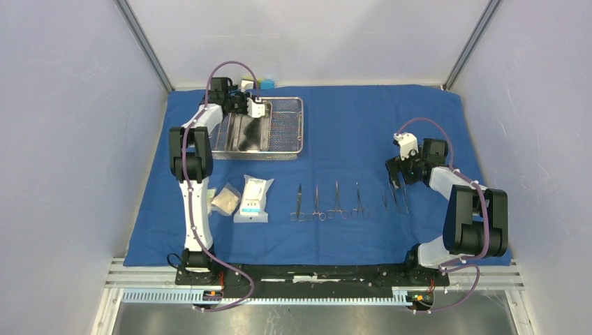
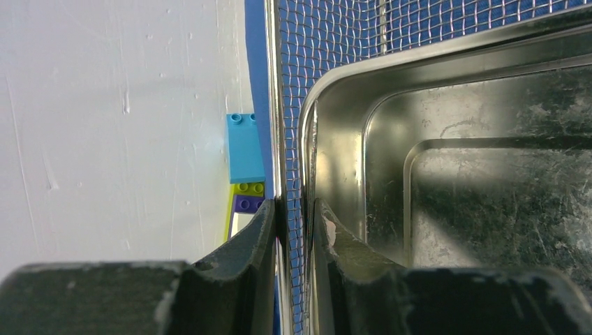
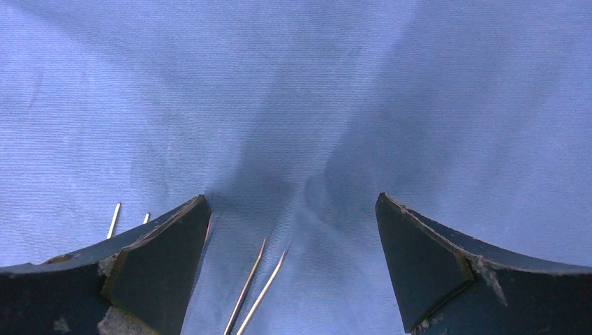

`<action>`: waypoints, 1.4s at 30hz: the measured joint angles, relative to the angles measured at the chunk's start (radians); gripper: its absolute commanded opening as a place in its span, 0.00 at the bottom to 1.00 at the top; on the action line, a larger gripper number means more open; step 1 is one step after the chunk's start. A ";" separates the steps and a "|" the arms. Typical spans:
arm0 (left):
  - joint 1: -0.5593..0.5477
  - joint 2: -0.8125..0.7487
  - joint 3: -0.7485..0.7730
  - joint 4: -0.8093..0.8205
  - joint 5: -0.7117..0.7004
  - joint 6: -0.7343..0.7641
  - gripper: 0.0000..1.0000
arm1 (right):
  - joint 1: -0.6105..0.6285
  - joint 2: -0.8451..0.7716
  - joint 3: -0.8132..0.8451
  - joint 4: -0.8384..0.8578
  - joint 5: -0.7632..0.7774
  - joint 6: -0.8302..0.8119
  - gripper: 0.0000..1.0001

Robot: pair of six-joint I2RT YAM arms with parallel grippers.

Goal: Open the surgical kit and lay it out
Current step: Pick up the medical item from the container.

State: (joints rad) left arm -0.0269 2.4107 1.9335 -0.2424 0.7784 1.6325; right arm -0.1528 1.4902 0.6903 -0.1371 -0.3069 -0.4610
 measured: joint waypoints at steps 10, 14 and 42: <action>-0.005 -0.022 -0.061 0.065 -0.018 0.020 0.02 | 0.000 0.000 0.000 0.000 0.000 0.000 0.97; -0.006 -0.040 -0.107 0.108 -0.025 0.042 0.02 | 0.000 0.003 0.002 0.000 -0.003 0.000 0.98; -0.023 -0.095 -0.443 0.668 -0.075 0.041 0.17 | -0.001 0.013 0.009 -0.007 -0.009 0.000 0.98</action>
State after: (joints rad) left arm -0.0494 2.3157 1.4906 0.4255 0.7036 1.6737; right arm -0.1535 1.5032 0.6994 -0.1440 -0.3157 -0.4610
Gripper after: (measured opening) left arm 0.287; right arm 0.975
